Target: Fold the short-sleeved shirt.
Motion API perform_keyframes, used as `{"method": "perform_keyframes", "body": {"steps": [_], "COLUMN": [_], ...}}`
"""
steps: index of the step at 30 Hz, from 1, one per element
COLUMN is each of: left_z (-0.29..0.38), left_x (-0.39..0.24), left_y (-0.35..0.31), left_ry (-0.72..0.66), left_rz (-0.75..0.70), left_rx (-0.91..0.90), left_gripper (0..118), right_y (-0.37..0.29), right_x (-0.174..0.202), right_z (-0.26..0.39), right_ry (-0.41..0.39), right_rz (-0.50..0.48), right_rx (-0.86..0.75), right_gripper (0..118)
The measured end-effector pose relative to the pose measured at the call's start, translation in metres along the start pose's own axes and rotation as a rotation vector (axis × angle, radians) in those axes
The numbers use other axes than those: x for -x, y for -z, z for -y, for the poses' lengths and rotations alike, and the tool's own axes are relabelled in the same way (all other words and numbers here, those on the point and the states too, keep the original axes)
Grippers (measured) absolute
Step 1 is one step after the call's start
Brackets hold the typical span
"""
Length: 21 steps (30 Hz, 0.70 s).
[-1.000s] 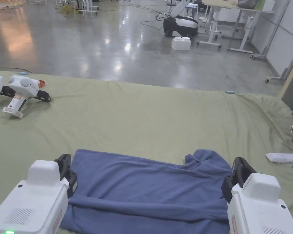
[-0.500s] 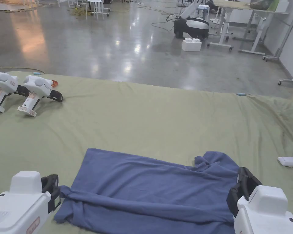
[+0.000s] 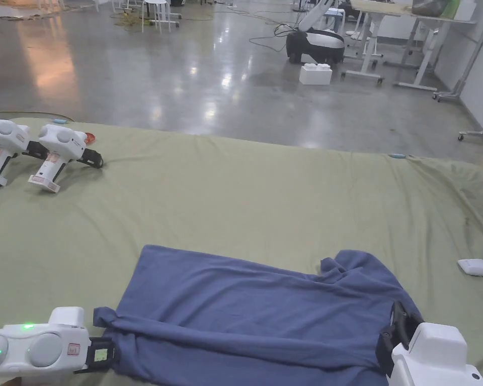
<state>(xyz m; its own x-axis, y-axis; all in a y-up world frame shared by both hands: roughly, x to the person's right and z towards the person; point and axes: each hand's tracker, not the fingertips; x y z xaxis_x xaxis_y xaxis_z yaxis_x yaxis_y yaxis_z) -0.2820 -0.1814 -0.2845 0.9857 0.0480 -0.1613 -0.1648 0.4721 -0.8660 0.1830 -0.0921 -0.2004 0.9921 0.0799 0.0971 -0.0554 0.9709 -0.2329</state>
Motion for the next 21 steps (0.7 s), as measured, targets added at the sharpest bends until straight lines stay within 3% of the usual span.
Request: {"method": "perform_keyframes", "body": {"steps": [4, 7, 10, 11, 12, 13, 19, 21], "left_z": [0.009, 0.011, 0.014, 0.011, 0.012, 0.013, 0.020, 0.024], "left_x": [-0.011, -0.026, -0.042, -0.035, -0.036, -0.036, -0.003, 0.006], "left_y": [-0.010, -0.022, -0.034, -0.030, -0.032, -0.035, -0.050, -0.057], "left_ry": [-0.012, 0.043, 0.102, 0.100, 0.098, 0.099, 0.009, -0.001], "left_rz": [-0.009, -0.026, 0.001, 0.019, 0.018, 0.016, 0.103, 0.110], "left_rx": [-0.024, -0.039, -0.050, -0.052, -0.056, -0.058, -0.137, -0.161], "left_gripper": [78, 57, 44, 24, 11, 6, 3, 3], "right_y": [0.000, 0.000, 0.002, 0.002, 0.003, 0.003, 0.006, 0.009], "right_x": [-0.005, -0.008, -0.008, -0.009, -0.010, -0.012, -0.038, -0.051], "right_z": [0.003, 0.006, 0.008, 0.009, 0.011, 0.012, 0.018, 0.021], "right_ry": [-0.004, -0.001, 0.000, 0.002, 0.006, 0.012, -0.008, -0.020], "right_rz": [0.014, 0.018, 0.019, 0.017, 0.014, 0.010, 0.035, 0.046], "right_rx": [0.017, 0.030, 0.041, 0.045, 0.049, 0.058, 0.134, 0.186], "right_gripper": [0, 0, 0, 0, 0, 0, 2, 8]}}
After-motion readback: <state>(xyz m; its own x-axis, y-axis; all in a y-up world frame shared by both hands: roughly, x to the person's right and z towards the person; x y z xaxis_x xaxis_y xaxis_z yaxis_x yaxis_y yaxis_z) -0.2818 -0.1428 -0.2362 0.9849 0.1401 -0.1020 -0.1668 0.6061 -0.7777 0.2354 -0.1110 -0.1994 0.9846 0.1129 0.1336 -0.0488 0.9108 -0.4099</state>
